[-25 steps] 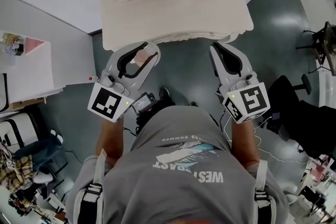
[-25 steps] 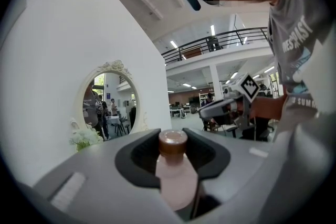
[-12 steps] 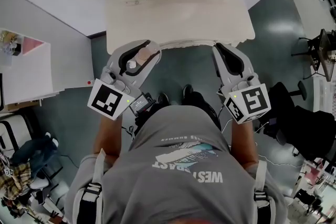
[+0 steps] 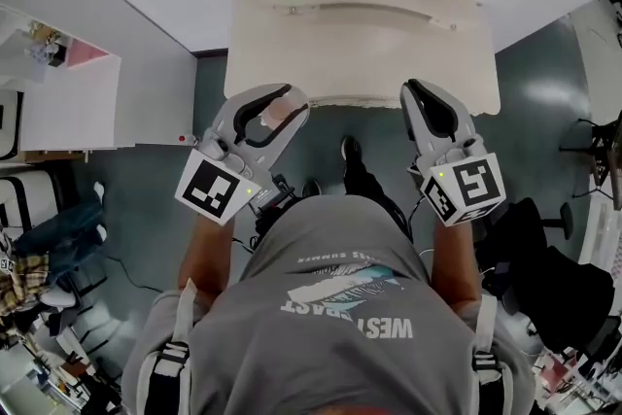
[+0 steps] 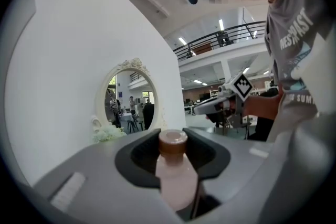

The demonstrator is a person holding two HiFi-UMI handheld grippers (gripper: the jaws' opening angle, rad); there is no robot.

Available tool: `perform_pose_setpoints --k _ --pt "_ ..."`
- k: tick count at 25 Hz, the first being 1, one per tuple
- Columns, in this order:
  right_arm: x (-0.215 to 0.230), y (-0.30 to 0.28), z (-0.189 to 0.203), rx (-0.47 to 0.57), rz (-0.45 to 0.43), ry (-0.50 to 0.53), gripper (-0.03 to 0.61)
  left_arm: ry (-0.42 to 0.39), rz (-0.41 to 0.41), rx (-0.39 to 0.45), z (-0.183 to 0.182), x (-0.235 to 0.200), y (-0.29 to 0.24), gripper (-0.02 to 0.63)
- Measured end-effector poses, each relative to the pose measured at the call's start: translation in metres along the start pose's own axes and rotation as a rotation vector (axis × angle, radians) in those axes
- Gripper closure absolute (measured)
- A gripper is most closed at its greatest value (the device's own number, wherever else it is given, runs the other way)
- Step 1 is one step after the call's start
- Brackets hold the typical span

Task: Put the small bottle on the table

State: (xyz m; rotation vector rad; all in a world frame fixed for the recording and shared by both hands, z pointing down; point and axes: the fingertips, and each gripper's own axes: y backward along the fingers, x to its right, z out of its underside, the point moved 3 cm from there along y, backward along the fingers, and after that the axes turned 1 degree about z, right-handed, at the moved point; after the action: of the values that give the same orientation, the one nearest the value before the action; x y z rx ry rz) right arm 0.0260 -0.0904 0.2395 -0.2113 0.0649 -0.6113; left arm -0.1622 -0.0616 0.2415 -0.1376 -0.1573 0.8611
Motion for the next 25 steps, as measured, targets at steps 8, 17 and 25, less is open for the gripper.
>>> perform_pose_setpoints --k 8,17,25 --pt "0.033 -0.047 -0.005 -0.013 -0.087 0.004 0.548 0.030 -0.071 -0.034 0.009 -0.032 -0.038 0.486" --pt "0.076 -0.089 -0.001 -0.038 -0.149 -0.006 0.548 0.047 -0.130 -0.053 0.009 -0.062 -0.087 0.486" --pt "0.098 -0.122 0.003 -0.050 -0.180 -0.009 0.548 0.060 -0.166 -0.063 0.018 -0.094 -0.119 0.486"
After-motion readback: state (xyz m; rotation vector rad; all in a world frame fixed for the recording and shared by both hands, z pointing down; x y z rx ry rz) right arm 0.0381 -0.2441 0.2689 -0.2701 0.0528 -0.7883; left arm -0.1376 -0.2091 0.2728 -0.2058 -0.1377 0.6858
